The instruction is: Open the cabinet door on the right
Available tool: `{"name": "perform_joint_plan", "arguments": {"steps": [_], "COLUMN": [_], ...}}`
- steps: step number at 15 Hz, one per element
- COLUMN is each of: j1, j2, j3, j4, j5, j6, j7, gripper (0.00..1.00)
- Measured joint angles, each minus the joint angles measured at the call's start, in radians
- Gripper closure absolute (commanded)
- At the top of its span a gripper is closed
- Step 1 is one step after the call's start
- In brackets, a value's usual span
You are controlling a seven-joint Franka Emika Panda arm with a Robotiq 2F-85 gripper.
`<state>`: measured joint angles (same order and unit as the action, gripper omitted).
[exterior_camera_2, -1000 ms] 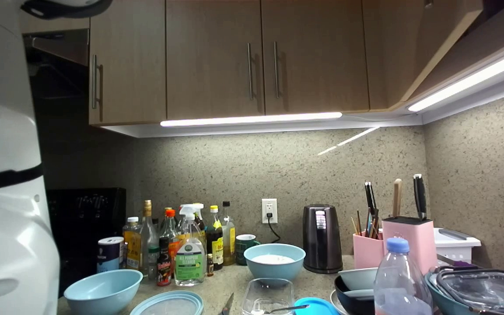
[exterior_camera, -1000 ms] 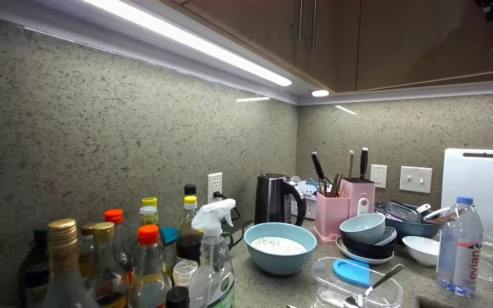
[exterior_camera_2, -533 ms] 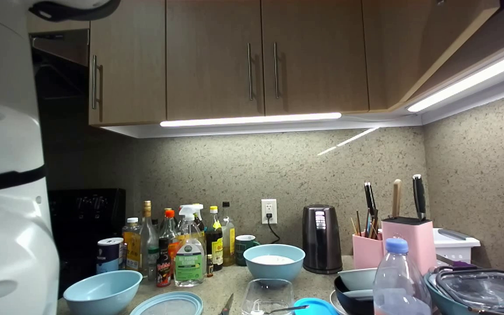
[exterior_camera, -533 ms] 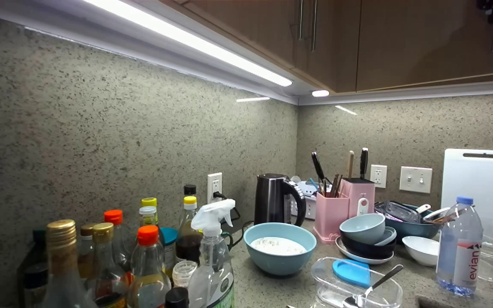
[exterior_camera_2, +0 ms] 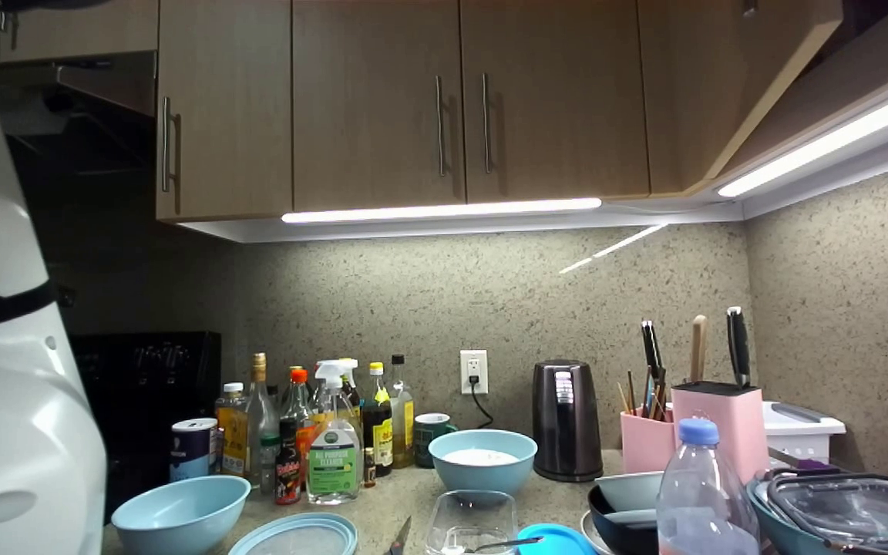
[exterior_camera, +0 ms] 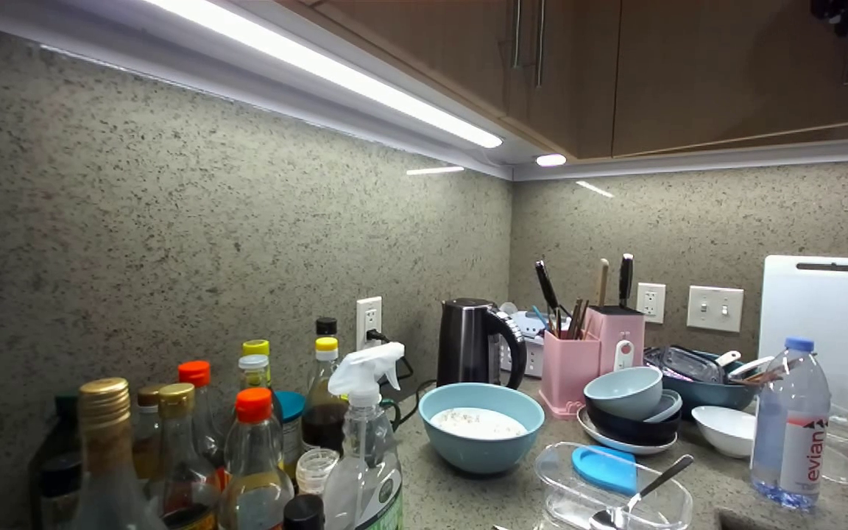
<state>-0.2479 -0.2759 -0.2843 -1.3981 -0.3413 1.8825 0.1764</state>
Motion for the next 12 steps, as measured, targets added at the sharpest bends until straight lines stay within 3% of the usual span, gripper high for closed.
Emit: {"name": "perform_joint_plan", "arguments": {"steps": [5, 9, 10, 12], "j1": [0.002, -0.001, -0.001, -0.003], "j2": [-0.128, -0.197, -0.208, -0.215], "j3": [0.074, 0.091, 0.091, 0.088], "j4": [-0.173, -0.279, -0.297, -0.312], "j5": [-0.084, -0.113, -0.116, -0.116], "j6": [0.095, 0.195, 0.215, 0.239], "j7": [-0.009, -0.005, -0.005, -0.010], "gripper": [0.96, 0.96, 0.85, 0.85]}}
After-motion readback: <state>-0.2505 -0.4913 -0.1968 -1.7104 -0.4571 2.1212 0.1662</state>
